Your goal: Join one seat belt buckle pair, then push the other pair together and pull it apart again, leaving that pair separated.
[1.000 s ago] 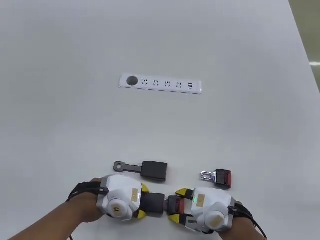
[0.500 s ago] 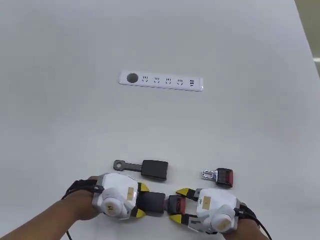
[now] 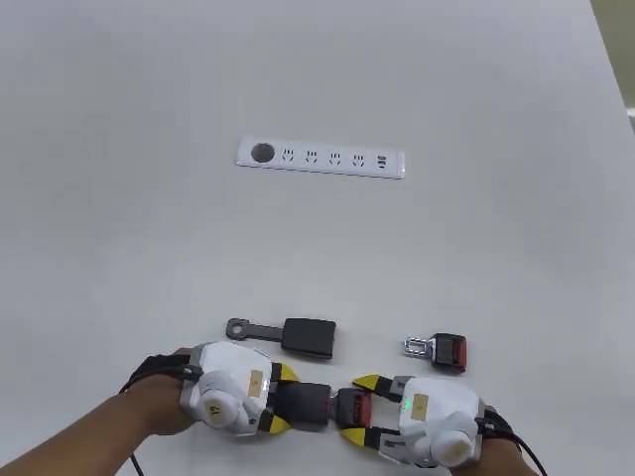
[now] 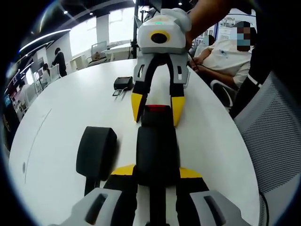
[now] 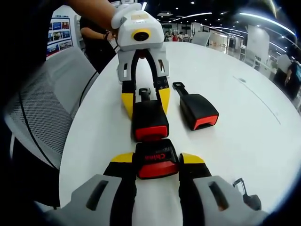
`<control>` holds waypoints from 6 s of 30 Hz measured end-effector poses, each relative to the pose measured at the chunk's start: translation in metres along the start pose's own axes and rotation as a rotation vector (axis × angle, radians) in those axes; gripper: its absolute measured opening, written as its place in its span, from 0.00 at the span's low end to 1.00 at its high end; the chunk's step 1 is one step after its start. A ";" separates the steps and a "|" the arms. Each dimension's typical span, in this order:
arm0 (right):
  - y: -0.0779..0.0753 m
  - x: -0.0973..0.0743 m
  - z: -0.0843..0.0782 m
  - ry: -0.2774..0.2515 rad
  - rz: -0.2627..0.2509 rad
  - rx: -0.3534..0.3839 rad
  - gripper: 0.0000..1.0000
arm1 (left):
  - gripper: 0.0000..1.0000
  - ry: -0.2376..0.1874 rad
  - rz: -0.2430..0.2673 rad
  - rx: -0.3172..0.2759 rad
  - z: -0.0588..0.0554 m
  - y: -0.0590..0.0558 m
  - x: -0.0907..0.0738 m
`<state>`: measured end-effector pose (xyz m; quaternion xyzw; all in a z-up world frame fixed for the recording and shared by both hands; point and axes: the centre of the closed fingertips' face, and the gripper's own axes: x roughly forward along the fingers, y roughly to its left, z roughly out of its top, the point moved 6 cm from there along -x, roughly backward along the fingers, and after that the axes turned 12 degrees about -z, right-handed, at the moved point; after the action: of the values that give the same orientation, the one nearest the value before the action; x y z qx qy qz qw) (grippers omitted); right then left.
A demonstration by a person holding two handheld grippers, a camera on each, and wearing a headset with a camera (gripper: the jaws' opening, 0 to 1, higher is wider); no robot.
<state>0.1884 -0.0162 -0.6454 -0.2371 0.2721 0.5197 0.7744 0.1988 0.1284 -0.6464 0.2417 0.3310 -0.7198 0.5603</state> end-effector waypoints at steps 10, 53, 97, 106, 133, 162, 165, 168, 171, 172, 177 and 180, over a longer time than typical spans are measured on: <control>0.000 0.001 0.001 0.002 -0.017 -0.018 0.33 | 0.32 0.037 0.004 -0.001 0.003 0.000 0.002; -0.047 -0.058 0.008 -0.064 -0.251 0.116 0.73 | 0.85 -0.142 0.150 -0.160 0.040 0.003 -0.039; -0.128 -0.078 -0.060 0.080 -0.102 0.117 0.64 | 0.72 -0.040 0.096 -0.155 0.014 0.087 -0.030; -0.130 -0.073 -0.065 0.109 -0.066 0.102 0.50 | 0.60 0.006 0.087 -0.113 0.006 0.089 -0.023; -0.119 -0.054 -0.062 0.147 -0.055 -0.012 0.35 | 0.34 -0.014 0.083 -0.026 0.010 0.084 -0.016; -0.112 -0.033 -0.041 0.189 -0.046 -0.026 0.34 | 0.34 0.021 0.067 -0.018 0.010 0.085 -0.017; -0.110 -0.025 -0.037 0.181 -0.052 -0.015 0.34 | 0.34 0.023 0.067 -0.019 0.012 0.085 -0.018; -0.107 -0.019 -0.031 0.172 -0.052 -0.013 0.34 | 0.34 0.024 0.068 -0.019 0.012 0.085 -0.018; -0.105 -0.016 -0.023 0.162 -0.051 -0.007 0.34 | 0.34 0.028 0.068 -0.021 0.013 0.085 -0.018; -0.105 -0.015 -0.021 0.160 -0.057 -0.005 0.34 | 0.34 0.028 0.068 -0.021 0.013 0.085 -0.018; -0.104 -0.012 -0.013 0.150 -0.058 0.000 0.34 | 0.34 0.033 0.068 -0.023 0.012 0.086 -0.018; -0.102 -0.010 -0.008 0.146 -0.058 0.000 0.34 | 0.34 0.036 0.068 -0.024 0.011 0.086 -0.017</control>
<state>0.2792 -0.0634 -0.6364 -0.2822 0.3207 0.4783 0.7673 0.2868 0.1181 -0.6445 0.2588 0.3411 -0.6920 0.5812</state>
